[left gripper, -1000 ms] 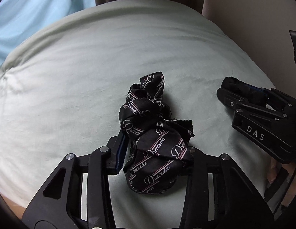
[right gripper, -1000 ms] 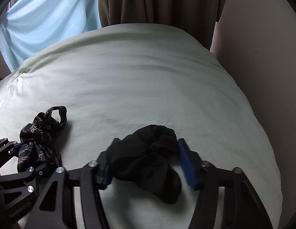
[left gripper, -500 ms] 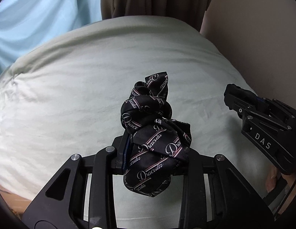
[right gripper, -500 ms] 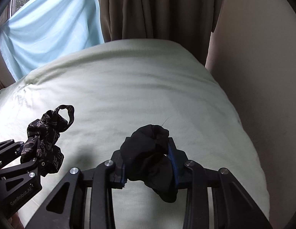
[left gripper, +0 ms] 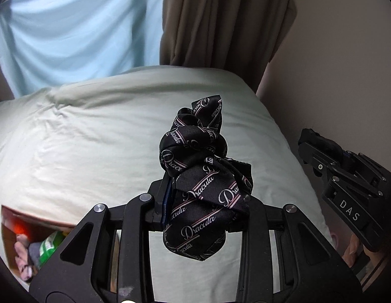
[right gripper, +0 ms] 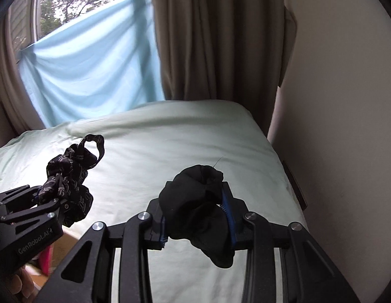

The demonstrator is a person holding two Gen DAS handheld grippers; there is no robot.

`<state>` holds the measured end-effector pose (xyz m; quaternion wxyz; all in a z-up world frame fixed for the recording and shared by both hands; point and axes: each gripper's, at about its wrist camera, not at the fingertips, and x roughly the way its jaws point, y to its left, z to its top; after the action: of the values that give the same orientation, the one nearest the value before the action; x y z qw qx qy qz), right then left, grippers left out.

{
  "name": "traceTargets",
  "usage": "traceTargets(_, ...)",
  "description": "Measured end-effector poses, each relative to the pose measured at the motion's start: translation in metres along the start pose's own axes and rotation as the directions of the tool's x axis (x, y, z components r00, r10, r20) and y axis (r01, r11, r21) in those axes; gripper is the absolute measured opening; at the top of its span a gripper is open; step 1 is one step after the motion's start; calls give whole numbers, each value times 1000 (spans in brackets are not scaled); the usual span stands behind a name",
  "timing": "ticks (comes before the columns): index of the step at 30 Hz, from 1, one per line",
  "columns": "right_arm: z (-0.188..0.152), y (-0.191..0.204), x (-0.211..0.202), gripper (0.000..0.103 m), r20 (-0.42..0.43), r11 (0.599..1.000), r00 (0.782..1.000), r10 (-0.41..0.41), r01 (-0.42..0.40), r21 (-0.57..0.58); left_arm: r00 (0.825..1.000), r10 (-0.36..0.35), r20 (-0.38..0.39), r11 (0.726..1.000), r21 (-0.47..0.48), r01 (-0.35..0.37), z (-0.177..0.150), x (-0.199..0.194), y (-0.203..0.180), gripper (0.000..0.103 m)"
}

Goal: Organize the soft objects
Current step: 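Carry scrunchie and sock into the box and open both tools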

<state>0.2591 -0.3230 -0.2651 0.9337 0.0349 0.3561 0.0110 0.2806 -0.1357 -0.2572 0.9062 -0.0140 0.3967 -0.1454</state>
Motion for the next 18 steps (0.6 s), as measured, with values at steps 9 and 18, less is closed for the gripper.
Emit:
traceTargets(9, 16, 79, -108, 32, 8, 993, 993, 116, -116, -34, 993, 116, 34, 989, -95, -112, -6, -128, 78, 27)
traceTargets(18, 8, 182, -162, 32, -30, 983, 984, 177, -178, -42, 986, 151, -71, 977, -142, -160, -50, -189, 178, 27)
